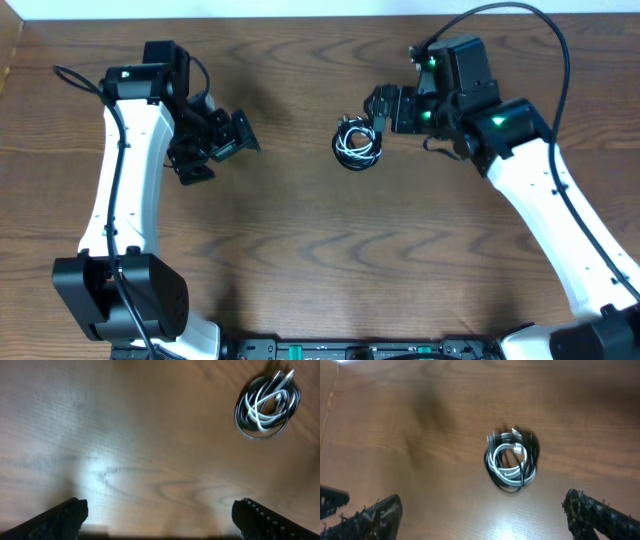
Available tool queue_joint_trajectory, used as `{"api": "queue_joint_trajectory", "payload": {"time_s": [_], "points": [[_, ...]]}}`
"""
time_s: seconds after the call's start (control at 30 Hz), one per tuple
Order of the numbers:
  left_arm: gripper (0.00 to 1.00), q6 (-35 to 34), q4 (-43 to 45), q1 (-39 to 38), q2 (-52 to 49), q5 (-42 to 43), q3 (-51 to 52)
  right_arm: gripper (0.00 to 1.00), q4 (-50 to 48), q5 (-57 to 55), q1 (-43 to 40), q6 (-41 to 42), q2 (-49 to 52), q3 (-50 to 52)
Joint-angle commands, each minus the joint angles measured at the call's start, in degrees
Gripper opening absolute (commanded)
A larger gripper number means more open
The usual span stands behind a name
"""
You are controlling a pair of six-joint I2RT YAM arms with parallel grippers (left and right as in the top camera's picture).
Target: Untangle cables
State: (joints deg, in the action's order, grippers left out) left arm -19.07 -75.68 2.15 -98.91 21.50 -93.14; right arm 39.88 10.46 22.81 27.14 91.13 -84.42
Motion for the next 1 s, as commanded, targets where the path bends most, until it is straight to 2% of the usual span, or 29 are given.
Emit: {"api": "queue_joint_trajectory", "payload": {"time_s": [0.0, 0.13, 0.17, 0.2, 0.23, 0.27, 0.33, 0.43, 0.53, 0.7, 0.87, 0.93, 0.97], "points": [[0.98, 0.7, 4.5, 0.0, -0.1, -2.8, -0.5, 0.99, -2.9, -1.9, 0.2, 1.8, 5.9, -0.1], [0.98, -0.7, 7.7, 0.0, -0.1, -2.8, -0.3, 0.99, -3.3, -1.7, 0.2, 1.8, 12.1, -0.1], [0.98, -2.4, 7.7, 0.0, -0.1, -2.8, -0.3, 0.95, -3.3, -1.8, 0.2, 1.8, 13.6, -0.1], [0.98, -2.9, 7.7, 0.0, -0.1, -2.7, -0.3, 0.84, -3.3, -1.8, 0.1, 1.8, 15.3, -0.1], [0.98, -2.9, 7.6, -0.1, -0.1, -2.7, -0.2, 0.8, -3.3, -1.8, 0.1, 1.8, 16.1, -0.1], [0.98, -2.9, 7.3, -0.3, -0.1, -2.7, 0.2, 0.66, -3.2, -1.7, 0.1, 1.8, 18.2, -0.1], [0.98, -2.9, 8.2, -1.1, -0.1, -2.7, 1.4, 0.63, -3.1, -0.6, 0.2, 1.7, 20.8, -0.1], [0.98, -2.9, 11.7, -2.6, -0.1, -2.8, 3.8, 0.63, -3.0, 0.9, 0.2, 1.0, 24.0, -0.1], [0.98, -2.9, 14.8, -3.7, -0.1, -2.8, 5.4, 0.57, -3.1, 0.9, 0.2, 1.1, 25.2, -0.1], [0.98, -2.9, 16.1, -4.0, -0.1, -2.8, 6.1, 0.54, -3.4, 0.7, 0.4, 1.0, 25.5, -0.1], [0.98, -2.9, 16.7, -4.0, -0.2, -2.8, 7.2, 0.36, -2.8, 0.4, 1.2, 1.1, 26.9, -0.1], [0.98, -2.9, 16.7, -4.0, -0.2, -2.8, 7.2, 0.23, -2.9, 0.4, 1.4, 1.1, 27.2, -0.1], [0.98, -2.9, 16.7, -4.0, -0.2, -2.8, 7.2, 0.22, -3.1, 0.4, 1.4, 1.1, 27.2, -0.1]]}}
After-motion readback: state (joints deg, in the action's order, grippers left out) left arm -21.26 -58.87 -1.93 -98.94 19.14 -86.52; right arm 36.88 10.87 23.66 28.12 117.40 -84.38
